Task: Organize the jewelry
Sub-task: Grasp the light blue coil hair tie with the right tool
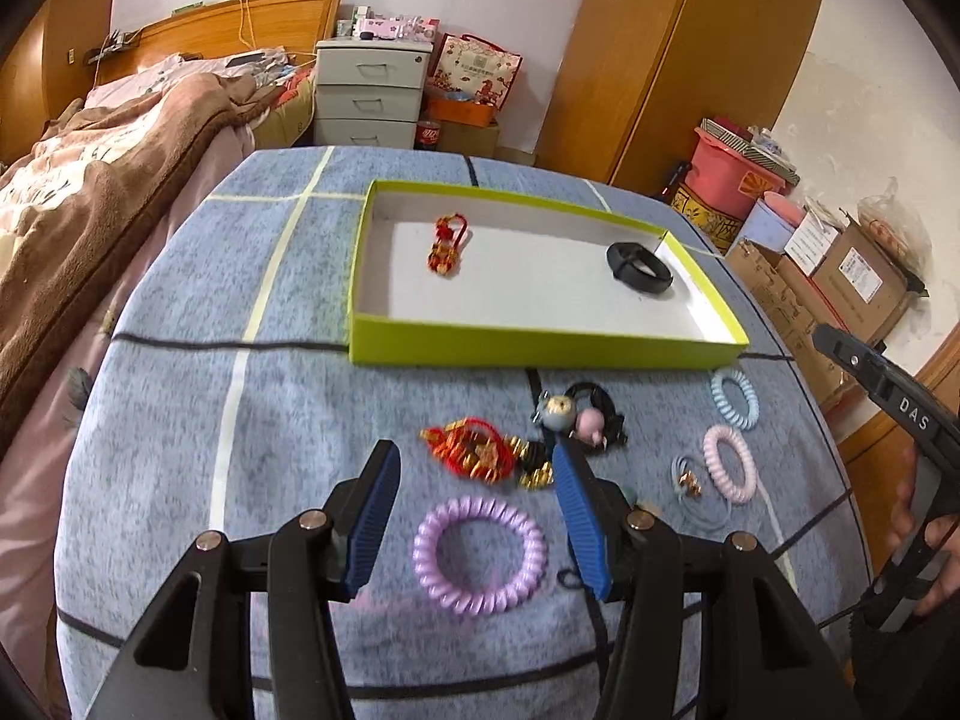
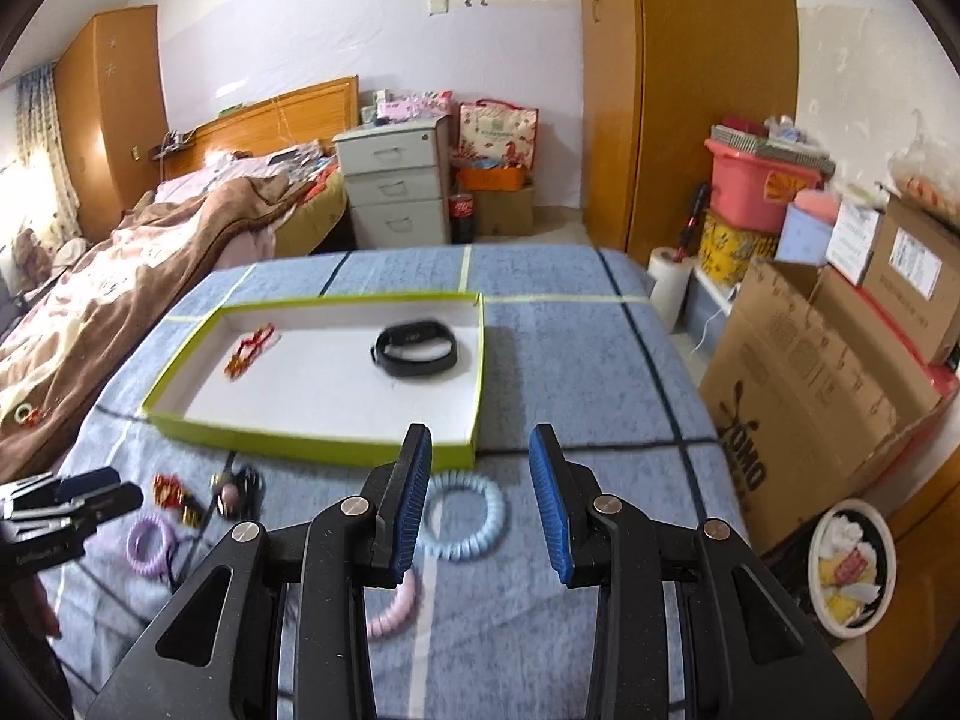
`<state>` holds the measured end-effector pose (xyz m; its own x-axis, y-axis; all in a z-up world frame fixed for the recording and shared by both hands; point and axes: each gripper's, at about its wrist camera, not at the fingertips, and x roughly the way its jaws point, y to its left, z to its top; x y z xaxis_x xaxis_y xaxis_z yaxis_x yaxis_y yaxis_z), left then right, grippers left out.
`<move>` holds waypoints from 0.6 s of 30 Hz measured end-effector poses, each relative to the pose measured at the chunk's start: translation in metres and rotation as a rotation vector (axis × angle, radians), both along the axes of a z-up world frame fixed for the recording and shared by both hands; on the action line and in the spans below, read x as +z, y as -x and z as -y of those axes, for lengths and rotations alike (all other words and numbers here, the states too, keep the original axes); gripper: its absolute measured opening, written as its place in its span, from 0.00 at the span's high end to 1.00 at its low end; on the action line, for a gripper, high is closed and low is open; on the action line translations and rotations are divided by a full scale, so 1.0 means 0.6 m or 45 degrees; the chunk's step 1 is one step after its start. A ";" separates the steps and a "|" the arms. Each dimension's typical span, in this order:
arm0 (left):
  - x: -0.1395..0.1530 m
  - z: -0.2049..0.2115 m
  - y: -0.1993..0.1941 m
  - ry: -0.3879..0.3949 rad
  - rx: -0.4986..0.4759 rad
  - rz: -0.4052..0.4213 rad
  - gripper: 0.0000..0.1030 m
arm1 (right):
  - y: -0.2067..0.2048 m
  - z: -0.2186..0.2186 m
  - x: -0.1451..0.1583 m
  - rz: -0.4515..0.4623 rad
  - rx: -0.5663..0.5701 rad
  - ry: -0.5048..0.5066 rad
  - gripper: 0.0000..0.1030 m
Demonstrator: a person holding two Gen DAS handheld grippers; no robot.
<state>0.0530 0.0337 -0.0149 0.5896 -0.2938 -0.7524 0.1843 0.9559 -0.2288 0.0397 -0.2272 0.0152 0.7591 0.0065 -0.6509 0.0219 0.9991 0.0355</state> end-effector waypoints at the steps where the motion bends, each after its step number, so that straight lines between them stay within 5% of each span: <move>1: -0.003 -0.004 0.004 0.004 0.002 -0.007 0.47 | 0.004 0.006 -0.006 -0.011 0.005 -0.016 0.66; 7: -0.027 -0.024 0.019 0.009 0.032 -0.058 0.43 | 0.014 0.046 -0.044 -0.105 -0.031 -0.074 0.53; 18: -0.041 -0.030 0.027 0.032 0.026 -0.105 0.42 | -0.032 0.041 -0.091 -0.230 0.041 -0.141 0.53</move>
<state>0.0368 0.0518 -0.0395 0.5319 -0.3013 -0.7914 0.1439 0.9531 -0.2661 0.0589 -0.2519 -0.0393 0.6285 0.1078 -0.7703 0.0064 0.9896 0.1437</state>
